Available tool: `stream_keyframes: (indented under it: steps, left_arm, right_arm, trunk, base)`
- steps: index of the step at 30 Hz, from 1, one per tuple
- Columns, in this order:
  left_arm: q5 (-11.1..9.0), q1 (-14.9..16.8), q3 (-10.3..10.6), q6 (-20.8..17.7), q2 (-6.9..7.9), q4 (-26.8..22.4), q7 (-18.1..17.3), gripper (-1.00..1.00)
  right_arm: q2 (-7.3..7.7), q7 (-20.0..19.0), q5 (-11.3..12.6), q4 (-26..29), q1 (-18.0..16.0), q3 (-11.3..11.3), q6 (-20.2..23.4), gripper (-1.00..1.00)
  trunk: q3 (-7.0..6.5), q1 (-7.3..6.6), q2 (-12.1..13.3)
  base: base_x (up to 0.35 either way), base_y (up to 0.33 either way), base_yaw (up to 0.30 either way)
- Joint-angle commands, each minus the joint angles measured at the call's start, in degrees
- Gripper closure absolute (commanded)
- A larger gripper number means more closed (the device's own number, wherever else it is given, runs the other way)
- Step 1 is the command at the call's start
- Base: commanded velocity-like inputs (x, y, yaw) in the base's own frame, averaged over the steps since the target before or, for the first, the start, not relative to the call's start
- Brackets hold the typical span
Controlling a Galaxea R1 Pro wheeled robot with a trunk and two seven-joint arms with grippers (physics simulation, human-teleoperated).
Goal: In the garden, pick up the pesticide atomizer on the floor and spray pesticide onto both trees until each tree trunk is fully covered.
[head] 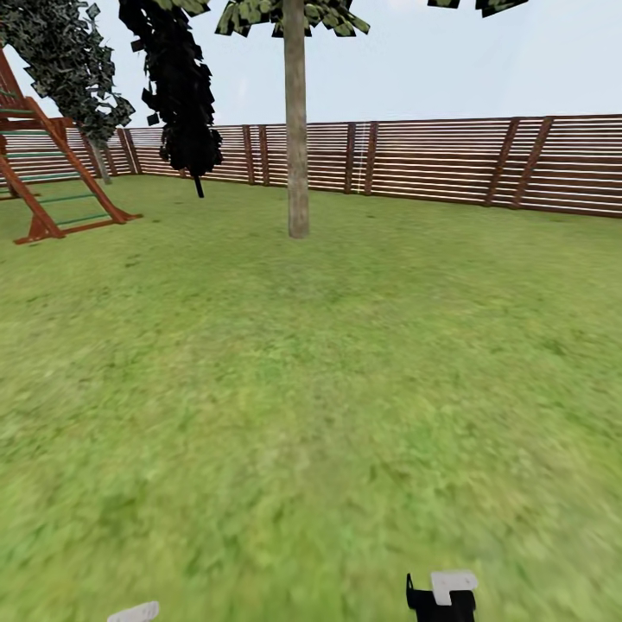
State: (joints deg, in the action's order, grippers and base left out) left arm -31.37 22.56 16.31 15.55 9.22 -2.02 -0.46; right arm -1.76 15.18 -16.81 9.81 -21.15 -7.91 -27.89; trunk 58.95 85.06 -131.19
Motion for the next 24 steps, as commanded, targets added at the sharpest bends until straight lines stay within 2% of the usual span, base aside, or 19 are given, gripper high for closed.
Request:
stream_keyframes:
  steps: [1, 24]
  left_arm:
    - [-0.52, 0.02, 0.48, 0.17, 0.01, 0.02, -0.06, 1.00]
    - [-0.53, 0.02, 0.48, 0.17, 0.01, 0.04, -0.06, 1.00]
  right_arm:
    - [-0.05, 0.20, -0.60, -0.05, -0.04, -0.44, -0.16, -1.00]
    - [-0.02, 0.20, -0.63, -0.05, -0.04, -0.44, -0.15, -1.00]
  trunk:
    - [0.05, 0.03, -0.02]
    - [0.05, 0.03, -0.02]
  base:
    - [0.340, 0.000, 0.000]
    - [0.340, 0.000, 0.000]
